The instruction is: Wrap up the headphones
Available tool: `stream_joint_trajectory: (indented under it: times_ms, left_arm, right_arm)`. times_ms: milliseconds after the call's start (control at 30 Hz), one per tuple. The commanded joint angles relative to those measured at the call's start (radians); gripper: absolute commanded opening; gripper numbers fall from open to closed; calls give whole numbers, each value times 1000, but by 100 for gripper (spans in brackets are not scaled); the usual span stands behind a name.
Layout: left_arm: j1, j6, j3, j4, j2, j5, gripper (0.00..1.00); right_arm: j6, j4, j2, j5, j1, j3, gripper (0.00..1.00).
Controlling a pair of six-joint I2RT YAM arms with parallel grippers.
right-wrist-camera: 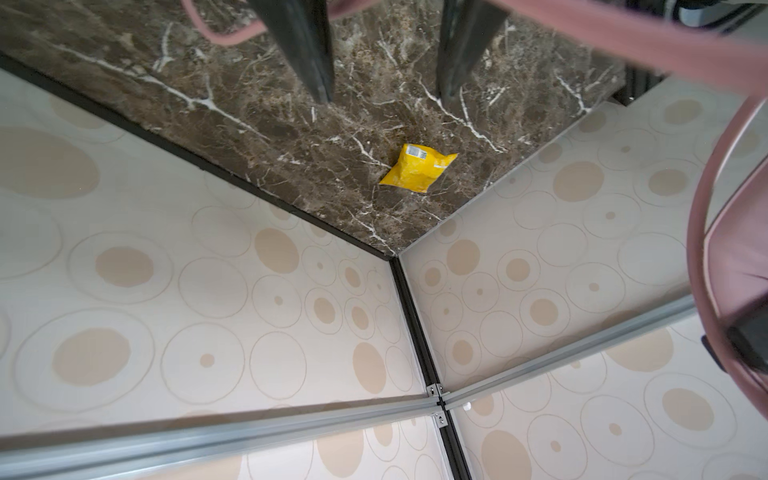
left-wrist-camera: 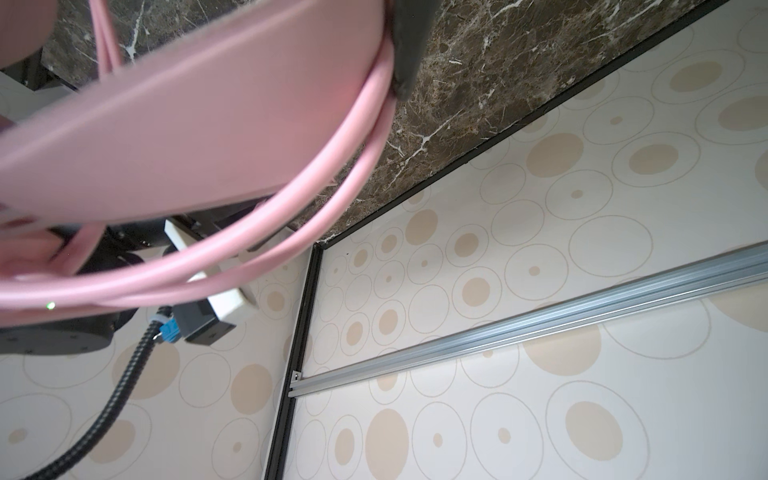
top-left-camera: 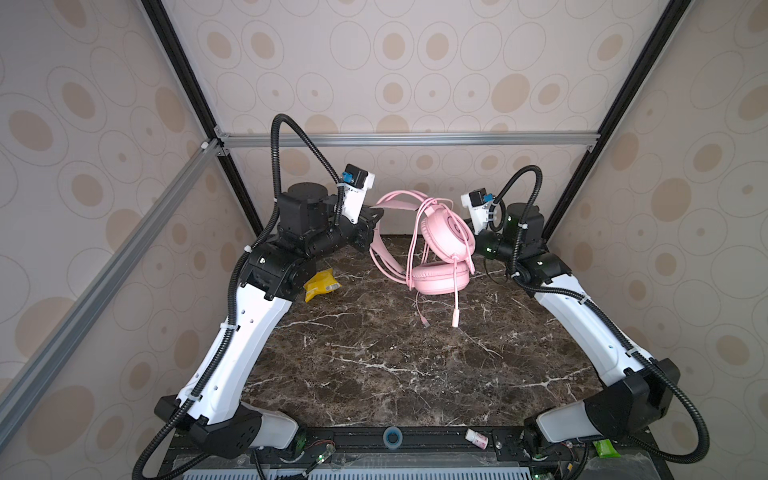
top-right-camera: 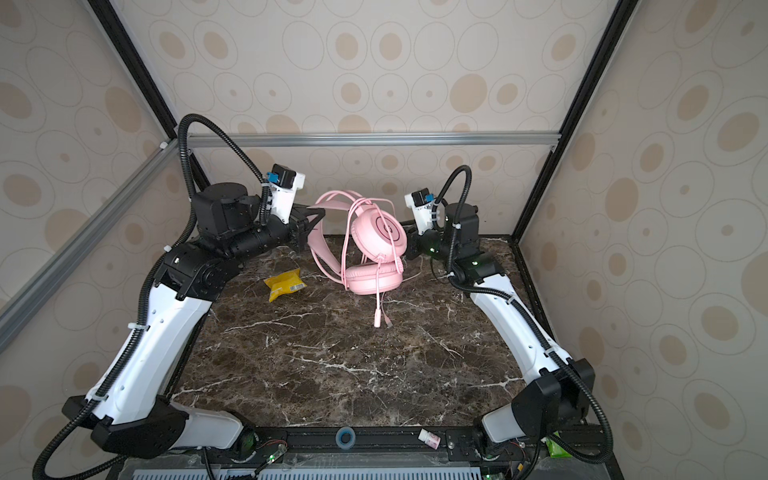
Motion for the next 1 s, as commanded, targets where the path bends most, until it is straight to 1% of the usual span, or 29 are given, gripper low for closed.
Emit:
stream_joint_trajectory:
  times_ms: [0, 167, 333, 433, 700, 867, 967]
  left_arm:
    - [11, -101, 63, 74, 1, 5, 0]
    - [23, -130, 77, 102, -1, 24, 0]
    - [37, -149, 111, 81, 10, 42, 0]
    - [40, -164, 112, 87, 7, 51, 0]
    - [44, -185, 108, 91, 3, 56, 0]
    - [50, -200, 105, 107, 3, 68, 0]
    - [53, -207, 94, 117, -1, 73, 0]
  right_arm:
    - [58, 89, 11, -32, -2, -30, 36]
    - [83, 123, 35, -37, -2, -55, 34]
    - [88, 151, 75, -44, -2, -50, 38]
    - [89, 160, 99, -46, -2, -32, 42]
    - [97, 181, 124, -44, -2, -12, 42]
    - [93, 198, 120, -38, -2, -23, 55]
    - [114, 226, 139, -68, -2, -24, 57]
